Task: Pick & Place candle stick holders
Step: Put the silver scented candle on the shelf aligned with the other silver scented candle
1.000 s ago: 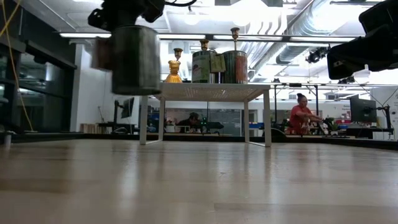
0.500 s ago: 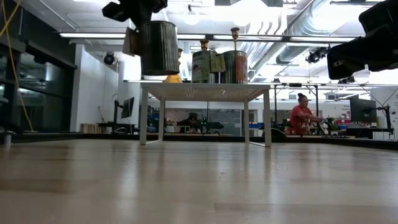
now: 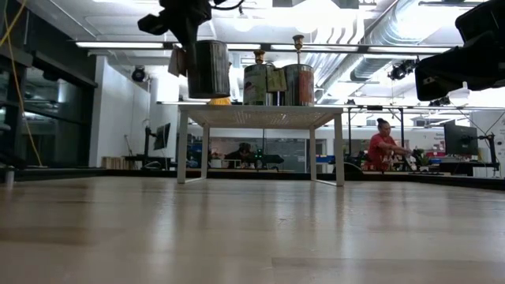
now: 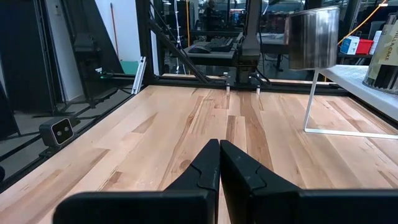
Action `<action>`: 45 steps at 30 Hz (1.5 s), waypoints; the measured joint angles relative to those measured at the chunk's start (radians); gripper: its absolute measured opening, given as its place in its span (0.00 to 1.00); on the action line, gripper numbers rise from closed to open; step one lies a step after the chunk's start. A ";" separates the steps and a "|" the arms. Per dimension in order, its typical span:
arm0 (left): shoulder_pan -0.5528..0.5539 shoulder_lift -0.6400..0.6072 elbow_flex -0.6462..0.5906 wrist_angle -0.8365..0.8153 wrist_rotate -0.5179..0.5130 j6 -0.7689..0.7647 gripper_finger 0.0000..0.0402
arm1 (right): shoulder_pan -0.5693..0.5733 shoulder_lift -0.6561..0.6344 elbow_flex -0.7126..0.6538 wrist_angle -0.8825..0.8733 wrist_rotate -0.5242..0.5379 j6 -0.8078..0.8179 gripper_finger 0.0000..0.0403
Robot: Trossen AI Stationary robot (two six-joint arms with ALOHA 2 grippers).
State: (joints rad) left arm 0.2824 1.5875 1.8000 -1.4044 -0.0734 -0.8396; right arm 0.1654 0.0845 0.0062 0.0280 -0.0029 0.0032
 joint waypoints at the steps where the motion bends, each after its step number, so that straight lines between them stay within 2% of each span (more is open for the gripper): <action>1: 0.007 0.000 0.000 0.003 0.000 0.002 0.00 | 0.000 0.000 0.000 0.000 0.000 0.000 0.01; 10: 0.060 0.006 0.000 0.056 0.000 0.024 0.00 | 0.000 0.000 0.000 0.000 0.000 0.000 0.01; 33: 0.177 0.018 0.000 0.058 0.013 0.013 0.00 | 0.000 0.000 0.000 0.000 0.000 0.000 0.01; 45: 0.196 0.042 0.002 0.083 0.014 -0.014 0.00 | 0.000 0.000 0.000 0.000 0.000 0.000 0.01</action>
State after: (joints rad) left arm 0.4782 1.6291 1.8023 -1.3211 -0.0590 -0.8539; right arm 0.1651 0.0844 0.0062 0.0280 -0.0029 0.0035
